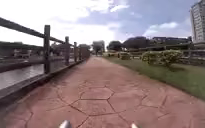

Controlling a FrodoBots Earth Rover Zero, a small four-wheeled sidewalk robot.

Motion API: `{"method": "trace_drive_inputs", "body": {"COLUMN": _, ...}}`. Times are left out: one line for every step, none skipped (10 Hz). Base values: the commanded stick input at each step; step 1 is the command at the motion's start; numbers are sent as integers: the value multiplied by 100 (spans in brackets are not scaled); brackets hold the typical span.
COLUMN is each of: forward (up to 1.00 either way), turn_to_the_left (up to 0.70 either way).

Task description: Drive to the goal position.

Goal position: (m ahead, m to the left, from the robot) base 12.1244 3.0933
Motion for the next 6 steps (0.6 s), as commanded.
{"method": "trace_drive_inputs", "body": {"forward": 100, "turn_to_the_left": 0}}
{"method": "trace_drive_inputs", "body": {"forward": 100, "turn_to_the_left": 0}}
{"method": "trace_drive_inputs", "body": {"forward": 100, "turn_to_the_left": 0}}
{"method": "trace_drive_inputs", "body": {"forward": 100, "turn_to_the_left": 0}}
{"method": "trace_drive_inputs", "body": {"forward": 100, "turn_to_the_left": 0}}
{"method": "trace_drive_inputs", "body": {"forward": 100, "turn_to_the_left": 0}}
